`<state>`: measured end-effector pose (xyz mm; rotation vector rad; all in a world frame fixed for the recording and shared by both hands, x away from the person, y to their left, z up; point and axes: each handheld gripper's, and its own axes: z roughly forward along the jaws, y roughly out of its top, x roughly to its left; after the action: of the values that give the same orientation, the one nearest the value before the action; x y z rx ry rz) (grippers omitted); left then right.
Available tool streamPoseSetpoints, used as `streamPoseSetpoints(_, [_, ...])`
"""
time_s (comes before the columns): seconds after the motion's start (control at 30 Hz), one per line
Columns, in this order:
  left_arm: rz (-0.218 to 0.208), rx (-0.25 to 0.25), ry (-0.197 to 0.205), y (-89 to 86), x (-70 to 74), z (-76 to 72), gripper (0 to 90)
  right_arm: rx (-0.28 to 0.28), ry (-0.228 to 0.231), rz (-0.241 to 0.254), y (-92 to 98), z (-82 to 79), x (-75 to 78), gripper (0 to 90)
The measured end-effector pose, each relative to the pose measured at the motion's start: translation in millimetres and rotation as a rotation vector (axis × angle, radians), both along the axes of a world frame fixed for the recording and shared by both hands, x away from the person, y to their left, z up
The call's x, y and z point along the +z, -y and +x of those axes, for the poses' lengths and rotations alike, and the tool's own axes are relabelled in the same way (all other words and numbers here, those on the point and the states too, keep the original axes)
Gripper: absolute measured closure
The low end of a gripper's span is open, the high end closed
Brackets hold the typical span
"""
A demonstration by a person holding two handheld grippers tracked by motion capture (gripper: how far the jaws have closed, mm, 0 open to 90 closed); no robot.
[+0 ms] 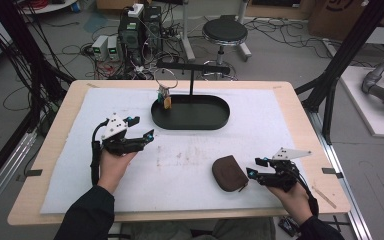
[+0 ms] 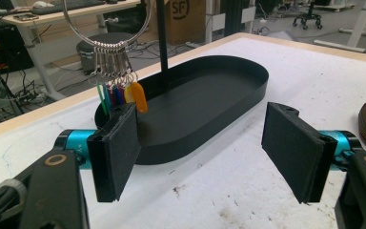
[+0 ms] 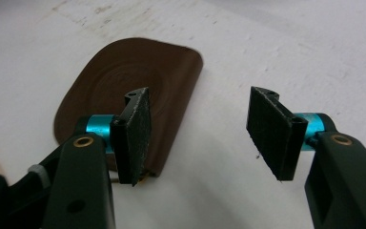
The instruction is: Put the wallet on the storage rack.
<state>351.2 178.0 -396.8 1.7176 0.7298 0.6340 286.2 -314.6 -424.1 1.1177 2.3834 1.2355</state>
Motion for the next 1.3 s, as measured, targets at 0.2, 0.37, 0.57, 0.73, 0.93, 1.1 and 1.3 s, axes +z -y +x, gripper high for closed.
streamPoseSetpoints(0.2, [-0.007,0.002,-0.001,-2.8,1.0,-1.4,28.6,0.009,-0.071,-0.031,-13.1,-5.7,-10.4,45.3])
streamPoseSetpoints(0.37, [-0.005,0.001,-0.006,-3.5,0.6,-1.2,28.6,0.007,-0.146,0.042,-9.9,-0.4,-16.7,49.4])
streamPoseSetpoints(0.57, [0.001,-0.001,-0.001,-1.2,0.7,-1.5,28.7,0.021,-0.225,0.124,-5.5,2.3,-23.7,60.4])
streamPoseSetpoints(0.73, [0.015,-0.010,0.004,4.2,0.4,-1.9,28.9,0.035,-0.235,0.124,-7.7,1.0,-22.7,70.1])
streamPoseSetpoints(0.93, [0.023,-0.019,0.014,6.1,2.1,-4.2,29.1,0.067,-0.175,0.058,-15.8,0.0,-12.2,75.9])
streamPoseSetpoints(1.1, [0.010,-0.013,0.010,1.1,3.8,-6.6,29.0,0.115,-0.068,0.043,-25.7,0.5,3.6,79.5])
streamPoseSetpoints(1.3, [-0.003,-0.011,0.014,-1.7,4.5,-10.4,29.0,0.161,0.011,0.038,-34.6,5.6,15.9,81.3])
